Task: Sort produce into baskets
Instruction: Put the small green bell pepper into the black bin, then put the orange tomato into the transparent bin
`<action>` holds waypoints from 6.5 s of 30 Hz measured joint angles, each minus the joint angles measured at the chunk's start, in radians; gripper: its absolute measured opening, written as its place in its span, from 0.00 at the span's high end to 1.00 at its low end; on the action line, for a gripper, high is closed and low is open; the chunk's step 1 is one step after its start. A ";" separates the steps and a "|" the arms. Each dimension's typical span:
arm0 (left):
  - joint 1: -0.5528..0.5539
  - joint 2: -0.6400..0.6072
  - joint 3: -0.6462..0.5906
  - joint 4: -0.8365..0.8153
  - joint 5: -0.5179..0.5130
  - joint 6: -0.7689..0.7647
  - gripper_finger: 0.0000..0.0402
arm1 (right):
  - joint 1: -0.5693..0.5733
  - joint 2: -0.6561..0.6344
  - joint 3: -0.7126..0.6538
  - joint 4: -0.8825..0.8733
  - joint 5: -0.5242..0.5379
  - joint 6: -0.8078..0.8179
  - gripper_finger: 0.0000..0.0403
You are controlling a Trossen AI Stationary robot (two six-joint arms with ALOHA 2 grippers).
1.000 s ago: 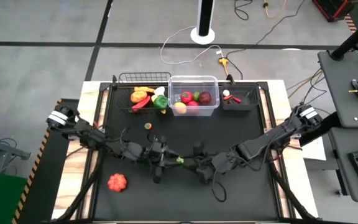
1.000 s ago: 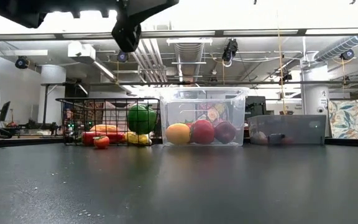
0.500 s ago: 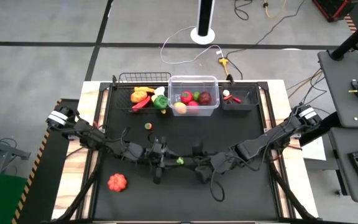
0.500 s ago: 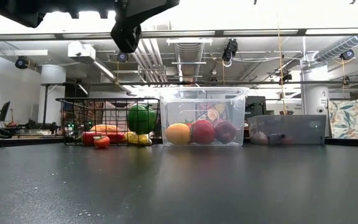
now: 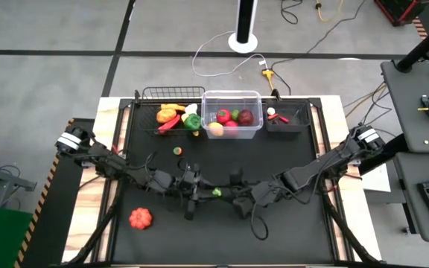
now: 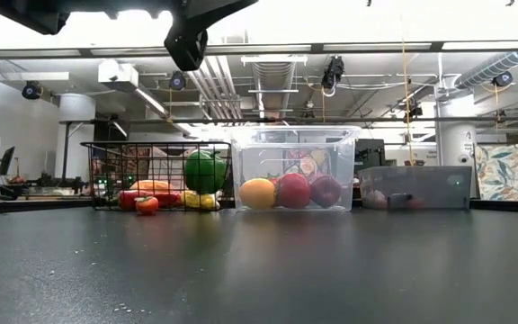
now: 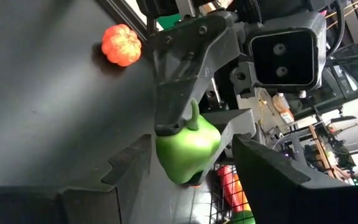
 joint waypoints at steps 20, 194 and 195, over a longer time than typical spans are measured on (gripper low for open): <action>0.000 0.000 0.014 -0.004 -0.037 0.007 0.64 | -0.001 0.002 0.000 -0.001 0.003 0.002 0.74; 0.175 -0.116 -0.460 -0.468 -0.621 -0.032 0.35 | -1.068 -0.487 -0.200 -0.859 -0.357 1.086 0.50; 0.175 -0.110 -0.460 -0.460 -0.617 -0.032 0.35 | -1.068 -0.487 -0.200 -0.858 -0.357 1.086 0.50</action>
